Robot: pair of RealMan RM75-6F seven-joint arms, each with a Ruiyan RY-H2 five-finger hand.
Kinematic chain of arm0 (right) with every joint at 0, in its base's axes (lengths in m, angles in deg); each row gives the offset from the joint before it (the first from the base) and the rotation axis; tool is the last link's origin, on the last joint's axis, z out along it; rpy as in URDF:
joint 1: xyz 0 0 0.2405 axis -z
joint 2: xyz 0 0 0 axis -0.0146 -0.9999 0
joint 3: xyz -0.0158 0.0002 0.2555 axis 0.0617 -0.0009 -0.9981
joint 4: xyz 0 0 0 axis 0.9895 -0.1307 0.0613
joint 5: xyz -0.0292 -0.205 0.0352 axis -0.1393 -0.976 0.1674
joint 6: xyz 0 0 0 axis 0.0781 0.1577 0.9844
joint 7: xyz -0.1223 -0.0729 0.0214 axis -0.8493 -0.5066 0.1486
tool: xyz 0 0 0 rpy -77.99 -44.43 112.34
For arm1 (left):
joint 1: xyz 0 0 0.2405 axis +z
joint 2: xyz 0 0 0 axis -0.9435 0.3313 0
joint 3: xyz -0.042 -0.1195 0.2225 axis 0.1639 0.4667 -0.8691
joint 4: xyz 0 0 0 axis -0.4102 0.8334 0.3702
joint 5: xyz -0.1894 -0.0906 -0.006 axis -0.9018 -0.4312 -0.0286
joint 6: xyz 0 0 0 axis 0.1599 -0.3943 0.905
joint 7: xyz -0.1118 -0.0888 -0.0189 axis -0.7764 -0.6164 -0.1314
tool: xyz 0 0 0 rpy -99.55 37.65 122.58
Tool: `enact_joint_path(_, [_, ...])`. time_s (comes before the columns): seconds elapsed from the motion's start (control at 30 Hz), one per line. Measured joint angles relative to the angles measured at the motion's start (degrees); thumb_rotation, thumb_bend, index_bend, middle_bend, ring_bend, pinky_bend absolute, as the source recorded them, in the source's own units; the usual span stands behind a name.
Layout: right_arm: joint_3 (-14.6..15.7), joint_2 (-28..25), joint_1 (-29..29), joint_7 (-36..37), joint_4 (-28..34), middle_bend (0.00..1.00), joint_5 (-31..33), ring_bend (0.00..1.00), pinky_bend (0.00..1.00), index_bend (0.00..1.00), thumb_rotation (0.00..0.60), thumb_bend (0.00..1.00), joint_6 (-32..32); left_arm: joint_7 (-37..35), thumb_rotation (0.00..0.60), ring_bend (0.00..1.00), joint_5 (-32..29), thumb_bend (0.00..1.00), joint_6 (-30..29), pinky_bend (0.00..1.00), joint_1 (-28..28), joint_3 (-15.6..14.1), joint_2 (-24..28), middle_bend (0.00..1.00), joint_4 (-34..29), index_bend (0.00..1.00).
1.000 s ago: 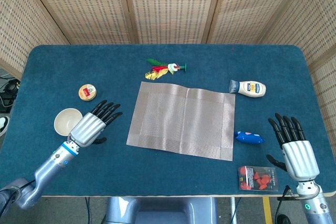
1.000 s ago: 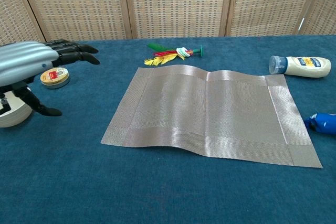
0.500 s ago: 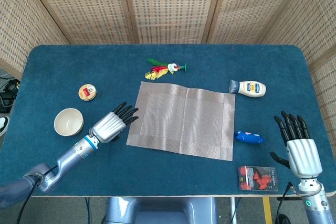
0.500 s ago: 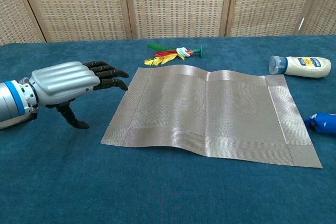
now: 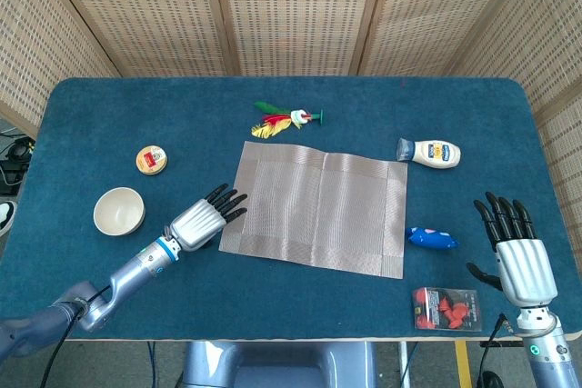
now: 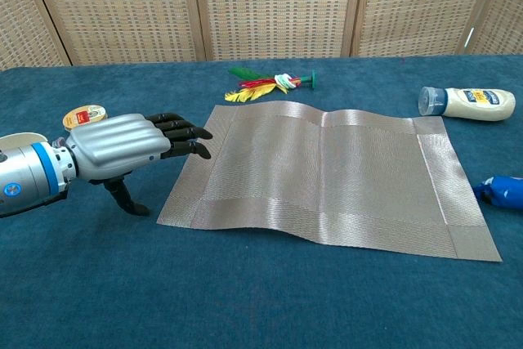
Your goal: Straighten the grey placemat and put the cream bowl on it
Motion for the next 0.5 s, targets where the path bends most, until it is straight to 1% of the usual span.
enact_joint_path(0.27, [-0.4,-0.1,0.6,0.1,0.3,0.0,-1.0,0.0,0.0,0.04,0.6,0.0,-0.3,1.6,0.6,0.0,-0.9,0.14,0.3,0.0,-0.8,0.0,-1.6,0.0,0.6,0.14])
enact_joint_path(0.33, [-0.6,-0.2,0.7,0.2,0.4,0.0,-1.2,0.0,0.0,0.04,0.6,0.0,-0.4,2.1,0.6,0.0,-1.1,0.18,0.4,0.0,-1.0,-0.2,-2.0,0.0,0.7,0.14])
enact_joint_path(0.4, [-0.7,-0.3,0.9,0.2,0.5,0.0,-1.4,0.0,0.0,0.04,0.6,0.0,-0.5,2.5,0.6,0.0,-1.2,0.25,0.4,0.0,-1.1,-0.2,-2.4,0.0,0.7,0.14])
enact_joint_path(0.5, [-0.8,-0.3,1.1,0.3,0.6,0.0,-1.8,0.0,0.0,0.04,0.6,0.0,-0.6,2.7,0.6,0.0,-1.4,0.32,0.1,0.0,-1.4,-0.2,-2.8,0.0,0.6,0.15])
